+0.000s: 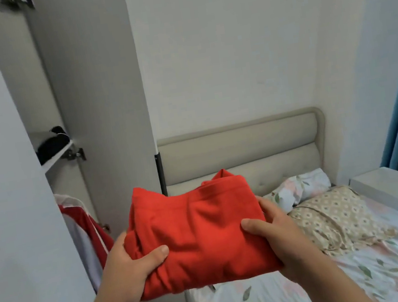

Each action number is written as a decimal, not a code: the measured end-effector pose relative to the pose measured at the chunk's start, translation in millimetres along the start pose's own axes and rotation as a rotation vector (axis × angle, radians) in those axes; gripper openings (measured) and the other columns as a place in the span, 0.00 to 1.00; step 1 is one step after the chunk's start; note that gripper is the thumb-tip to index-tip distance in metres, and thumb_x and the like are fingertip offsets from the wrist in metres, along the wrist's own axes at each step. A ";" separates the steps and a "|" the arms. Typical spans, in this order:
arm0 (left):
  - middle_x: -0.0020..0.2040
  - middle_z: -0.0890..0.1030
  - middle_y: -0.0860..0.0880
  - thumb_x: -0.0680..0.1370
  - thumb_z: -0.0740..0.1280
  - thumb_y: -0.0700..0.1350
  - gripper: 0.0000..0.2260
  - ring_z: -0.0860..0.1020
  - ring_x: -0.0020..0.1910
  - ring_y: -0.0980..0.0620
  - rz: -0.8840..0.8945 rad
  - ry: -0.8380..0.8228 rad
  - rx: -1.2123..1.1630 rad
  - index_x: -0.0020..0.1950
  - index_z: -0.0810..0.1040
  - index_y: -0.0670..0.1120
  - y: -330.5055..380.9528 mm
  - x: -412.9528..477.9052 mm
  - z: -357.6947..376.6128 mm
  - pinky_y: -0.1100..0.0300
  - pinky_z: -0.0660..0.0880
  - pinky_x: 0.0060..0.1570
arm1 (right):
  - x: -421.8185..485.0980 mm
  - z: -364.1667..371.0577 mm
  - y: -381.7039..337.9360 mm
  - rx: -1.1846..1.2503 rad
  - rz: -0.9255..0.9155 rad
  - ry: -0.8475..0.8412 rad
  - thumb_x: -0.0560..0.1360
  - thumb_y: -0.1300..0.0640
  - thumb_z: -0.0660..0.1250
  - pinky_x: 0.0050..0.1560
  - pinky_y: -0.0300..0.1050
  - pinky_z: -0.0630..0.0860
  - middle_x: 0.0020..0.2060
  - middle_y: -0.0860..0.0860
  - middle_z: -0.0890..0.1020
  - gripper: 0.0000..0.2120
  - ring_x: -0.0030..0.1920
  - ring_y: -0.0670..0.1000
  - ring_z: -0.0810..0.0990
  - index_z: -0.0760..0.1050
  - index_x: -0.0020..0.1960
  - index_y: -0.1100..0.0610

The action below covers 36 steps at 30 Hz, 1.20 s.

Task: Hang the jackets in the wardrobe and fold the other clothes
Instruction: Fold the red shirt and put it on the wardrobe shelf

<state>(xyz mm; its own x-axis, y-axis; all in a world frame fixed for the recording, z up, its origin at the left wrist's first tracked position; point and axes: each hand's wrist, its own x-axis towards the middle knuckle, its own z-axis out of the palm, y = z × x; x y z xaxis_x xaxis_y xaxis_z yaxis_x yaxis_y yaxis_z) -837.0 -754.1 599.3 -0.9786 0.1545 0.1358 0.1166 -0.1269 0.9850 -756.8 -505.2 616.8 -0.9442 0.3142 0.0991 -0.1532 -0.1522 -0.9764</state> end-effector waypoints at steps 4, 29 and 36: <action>0.52 0.86 0.52 0.55 0.80 0.51 0.33 0.84 0.52 0.51 0.046 0.067 0.051 0.59 0.78 0.53 8.6 19.5 -39.9 0.47 0.77 0.58 | 28.4 46.0 4.1 -0.047 -0.020 -0.034 0.62 0.58 0.72 0.56 0.57 0.78 0.53 0.54 0.85 0.26 0.53 0.57 0.84 0.78 0.61 0.51; 0.51 0.86 0.48 0.54 0.80 0.45 0.31 0.85 0.50 0.48 0.154 0.349 -0.193 0.57 0.81 0.49 11.9 218.4 -78.5 0.48 0.77 0.57 | 250.8 132.7 9.2 0.073 -0.110 -0.114 0.71 0.63 0.71 0.54 0.54 0.77 0.50 0.56 0.86 0.15 0.48 0.54 0.84 0.81 0.57 0.54; 0.50 0.86 0.50 0.52 0.80 0.50 0.32 0.84 0.51 0.48 0.185 0.447 -0.073 0.56 0.81 0.51 19.2 280.6 -90.7 0.46 0.76 0.59 | 336.5 160.4 21.0 0.085 -0.133 -0.202 0.72 0.64 0.71 0.55 0.53 0.78 0.51 0.52 0.86 0.17 0.53 0.55 0.85 0.79 0.60 0.53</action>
<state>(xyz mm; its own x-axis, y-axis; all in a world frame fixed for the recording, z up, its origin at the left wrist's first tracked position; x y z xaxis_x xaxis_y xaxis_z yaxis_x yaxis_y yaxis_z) -1124.8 -802.1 646.7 -0.9214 -0.3113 0.2327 0.2985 -0.1837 0.9366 -1124.5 -553.0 660.5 -0.9519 0.1441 0.2703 -0.2957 -0.2031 -0.9334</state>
